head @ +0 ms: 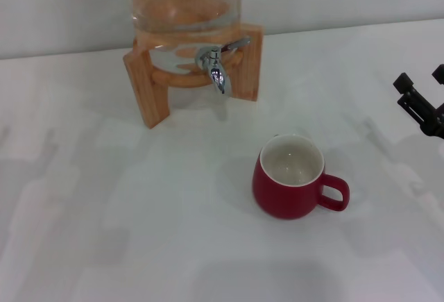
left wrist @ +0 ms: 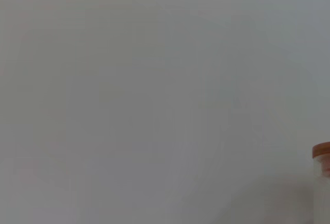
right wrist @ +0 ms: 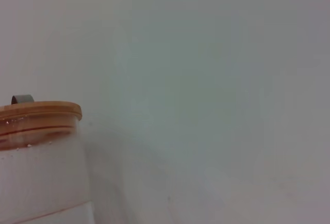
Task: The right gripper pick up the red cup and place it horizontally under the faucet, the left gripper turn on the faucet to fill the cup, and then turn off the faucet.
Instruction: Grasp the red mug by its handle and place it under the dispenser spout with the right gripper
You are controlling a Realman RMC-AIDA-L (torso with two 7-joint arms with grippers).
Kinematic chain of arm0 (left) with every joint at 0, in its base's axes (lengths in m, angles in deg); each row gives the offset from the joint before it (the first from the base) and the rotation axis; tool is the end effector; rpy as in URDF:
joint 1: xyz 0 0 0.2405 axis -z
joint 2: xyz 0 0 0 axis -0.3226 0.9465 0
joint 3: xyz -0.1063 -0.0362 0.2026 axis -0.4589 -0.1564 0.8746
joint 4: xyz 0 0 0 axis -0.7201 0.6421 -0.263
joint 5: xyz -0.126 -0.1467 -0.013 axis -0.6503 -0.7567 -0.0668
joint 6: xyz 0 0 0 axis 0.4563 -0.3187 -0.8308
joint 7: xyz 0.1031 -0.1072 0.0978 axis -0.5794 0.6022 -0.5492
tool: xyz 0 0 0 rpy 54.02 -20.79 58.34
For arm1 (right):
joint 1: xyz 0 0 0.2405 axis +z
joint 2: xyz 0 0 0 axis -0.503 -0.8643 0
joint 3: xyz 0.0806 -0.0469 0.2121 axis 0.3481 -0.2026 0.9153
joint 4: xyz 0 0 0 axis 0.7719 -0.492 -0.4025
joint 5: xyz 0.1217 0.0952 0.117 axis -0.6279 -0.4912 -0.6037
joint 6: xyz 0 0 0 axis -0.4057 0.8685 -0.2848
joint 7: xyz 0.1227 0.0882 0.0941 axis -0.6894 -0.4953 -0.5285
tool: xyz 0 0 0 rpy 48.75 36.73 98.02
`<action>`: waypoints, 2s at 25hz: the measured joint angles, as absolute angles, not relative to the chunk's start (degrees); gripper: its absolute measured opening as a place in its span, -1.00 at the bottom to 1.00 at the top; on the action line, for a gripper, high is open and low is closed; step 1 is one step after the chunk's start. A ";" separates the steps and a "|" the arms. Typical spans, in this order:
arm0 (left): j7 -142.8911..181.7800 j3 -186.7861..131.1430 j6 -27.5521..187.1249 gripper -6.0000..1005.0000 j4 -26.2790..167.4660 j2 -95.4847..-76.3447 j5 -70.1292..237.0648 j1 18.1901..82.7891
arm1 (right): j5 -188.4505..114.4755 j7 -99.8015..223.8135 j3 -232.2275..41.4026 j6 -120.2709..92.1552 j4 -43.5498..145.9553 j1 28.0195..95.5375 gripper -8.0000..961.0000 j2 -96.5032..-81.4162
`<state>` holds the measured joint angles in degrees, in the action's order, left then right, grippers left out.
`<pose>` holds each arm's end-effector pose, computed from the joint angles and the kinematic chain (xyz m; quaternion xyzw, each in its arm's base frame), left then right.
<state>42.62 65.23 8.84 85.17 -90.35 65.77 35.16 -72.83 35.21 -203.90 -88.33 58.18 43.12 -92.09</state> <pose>-0.2652 0.3181 0.0303 -0.6756 -0.2006 -0.4388 0.5574 0.3047 0.2840 0.0331 -0.6769 0.2623 0.4261 0.5399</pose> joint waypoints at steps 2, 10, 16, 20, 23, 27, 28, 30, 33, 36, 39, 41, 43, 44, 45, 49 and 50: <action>42.60 65.20 8.84 0.72 85.17 -90.35 65.77 35.17 | -72.87 35.20 -203.90 -88.33 58.18 43.16 0.79 -92.09; 42.60 65.08 8.86 0.72 85.17 -90.35 65.77 35.17 | -72.93 35.14 -203.90 -88.31 58.18 43.20 0.79 -92.09; 42.67 65.18 8.90 0.72 85.17 -90.35 65.77 35.27 | -72.84 35.06 -205.27 -88.55 58.18 43.11 0.79 -92.09; 42.78 65.21 8.83 0.72 85.17 -90.35 65.77 35.27 | -72.84 34.43 -206.57 -89.42 58.18 42.38 0.79 -92.07; 42.83 65.23 8.71 0.72 85.17 -90.36 65.77 35.26 | -72.84 34.01 -207.29 -90.50 58.18 41.60 0.79 -91.94; 42.85 65.24 8.63 0.72 85.18 -90.35 65.78 35.26 | -72.81 33.82 -208.28 -91.74 58.18 40.33 0.79 -91.84; 42.85 65.24 8.63 0.72 85.17 -90.36 65.80 35.25 | -72.81 33.81 -208.72 -91.91 58.17 40.12 0.79 -91.83; 42.85 65.26 8.62 0.72 85.17 -90.35 65.89 35.25 | -72.79 33.76 -209.92 -92.09 58.17 39.82 0.79 -91.81; 42.86 65.33 8.60 0.72 85.18 -90.35 66.51 35.25 | -72.78 33.71 -211.88 -92.15 58.17 39.50 0.79 -91.75; 42.86 65.33 8.59 0.72 85.17 -90.35 67.06 35.25 | -72.78 33.71 -213.07 -92.04 58.17 39.27 0.79 -91.74; 42.86 65.33 8.61 0.72 85.17 -90.35 67.25 35.25 | -72.78 33.70 -213.97 -91.98 58.16 38.89 0.79 -91.70; 42.86 65.32 8.63 0.72 85.17 -90.35 67.26 35.25 | -72.78 33.68 -214.59 -92.00 57.88 38.72 0.79 -91.65; 42.86 65.32 8.65 0.72 85.17 -90.35 67.26 35.25 | -72.79 33.65 -215.24 -92.16 57.42 38.62 0.79 -91.62; 42.86 65.32 8.66 0.72 85.17 -90.35 67.27 35.25 | -72.79 33.64 -215.52 -92.21 57.21 38.56 0.79 -91.62; 42.86 65.32 8.67 0.72 85.18 -90.35 67.27 35.25 | -72.79 33.63 -215.94 -92.25 57.04 38.50 0.79 -91.62; 42.85 65.32 8.69 0.72 85.18 -90.35 67.29 35.25 | -72.79 33.62 -217.28 -92.60 56.81 37.87 0.79 -91.63; 42.85 65.32 8.70 0.72 85.17 -90.35 67.30 35.25 | -72.79 33.62 -217.71 -92.85 56.74 37.63 0.79 -91.63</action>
